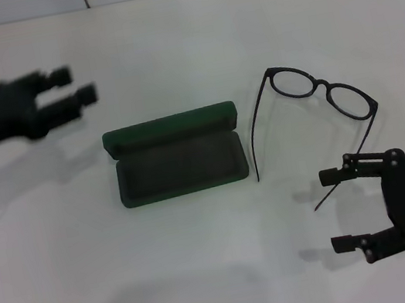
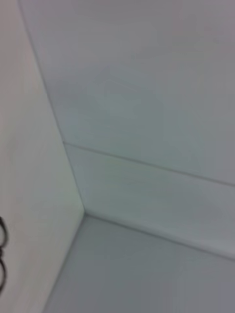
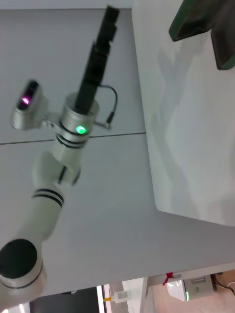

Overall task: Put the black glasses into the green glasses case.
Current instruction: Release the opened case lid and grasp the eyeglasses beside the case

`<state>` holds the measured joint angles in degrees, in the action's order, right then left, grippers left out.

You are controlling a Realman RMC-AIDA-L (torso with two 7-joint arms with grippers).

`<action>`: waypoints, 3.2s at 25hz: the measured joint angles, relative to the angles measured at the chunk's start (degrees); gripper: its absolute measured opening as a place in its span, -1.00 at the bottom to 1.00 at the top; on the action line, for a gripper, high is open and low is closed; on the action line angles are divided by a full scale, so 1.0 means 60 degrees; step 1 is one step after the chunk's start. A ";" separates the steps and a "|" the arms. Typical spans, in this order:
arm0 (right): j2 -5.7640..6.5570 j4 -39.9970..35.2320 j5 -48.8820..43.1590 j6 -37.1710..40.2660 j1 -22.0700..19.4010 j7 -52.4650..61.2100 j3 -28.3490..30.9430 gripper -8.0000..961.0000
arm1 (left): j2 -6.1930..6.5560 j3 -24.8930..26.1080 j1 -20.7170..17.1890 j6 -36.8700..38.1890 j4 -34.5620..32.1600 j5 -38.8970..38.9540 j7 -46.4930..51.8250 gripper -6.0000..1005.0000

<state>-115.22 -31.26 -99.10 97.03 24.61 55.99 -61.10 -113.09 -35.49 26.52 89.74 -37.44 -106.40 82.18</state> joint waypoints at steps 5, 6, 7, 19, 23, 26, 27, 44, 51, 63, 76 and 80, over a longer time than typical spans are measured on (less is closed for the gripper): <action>0.0000 0.0000 0.0010 -0.0015 -0.0058 0.0019 0.0002 0.81 | -0.0067 0.0006 -0.1128 0.0895 -0.0366 -0.0055 -0.1503 0.30; 0.0000 -0.0001 0.0020 -0.0017 -0.0078 0.0018 0.0002 0.81 | -0.0077 0.0005 -0.1203 0.0995 -0.0383 -0.0054 -0.1623 0.30; 0.0000 -0.0001 0.0026 -0.0022 -0.0117 0.0019 0.0002 0.81 | -0.0106 0.0009 -0.1400 0.1298 -0.0413 -0.0054 -0.2026 0.30; 0.0031 -0.0281 0.0036 -0.0324 -0.0252 0.0595 0.0751 0.80 | -0.0711 0.0034 -0.2428 0.1702 -0.0487 -0.0903 -0.3799 0.31; 0.0049 -0.1476 0.0020 -0.0538 -0.0091 0.2479 0.1247 0.76 | -0.0732 0.0021 -0.2436 0.1700 -0.0427 -0.1357 -0.3813 0.32; 0.0251 -0.2921 -0.0444 -0.1179 0.0420 0.5162 0.1151 0.73 | -0.0747 0.0021 -0.2485 0.1706 -0.0424 -0.1522 -0.3810 0.32; 0.0251 -0.2921 -0.0444 -0.1179 0.0420 0.5162 0.1151 0.72 | -0.0748 0.0020 -0.2501 0.1708 -0.0424 -0.1531 -0.3813 0.32; 0.0945 -0.2033 -0.6783 -0.2330 0.5210 1.2420 0.1144 0.68 | -0.0827 -0.0109 -0.2319 0.1753 -0.0433 -0.1647 -0.3830 0.32; 0.0302 -0.1299 -0.7897 -0.3058 0.5682 1.2520 0.0846 0.67 | -0.0839 -0.0115 -0.2288 0.1752 -0.0429 -0.1647 -0.3835 0.32; -0.0018 -0.0429 -0.8011 -0.4420 0.5676 1.2614 0.0133 0.65 | -0.0839 -0.0121 -0.2319 0.1740 -0.0412 -0.1647 -0.3873 0.32; -0.0026 -0.0464 -0.8029 -0.4587 0.5752 1.2624 -0.0029 0.39 | -0.0838 -0.0121 -0.2300 0.1721 -0.0410 -0.1650 -0.3894 0.32; -0.0023 -0.0412 -0.8033 -0.4589 0.5891 1.2636 -0.0233 0.04 | -0.0838 -0.0120 -0.2314 0.1713 -0.0410 -0.1654 -0.3896 0.32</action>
<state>-115.36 -33.73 -147.30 69.50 59.95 131.80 -62.49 -118.12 -36.21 12.63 100.02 -39.90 -116.32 58.80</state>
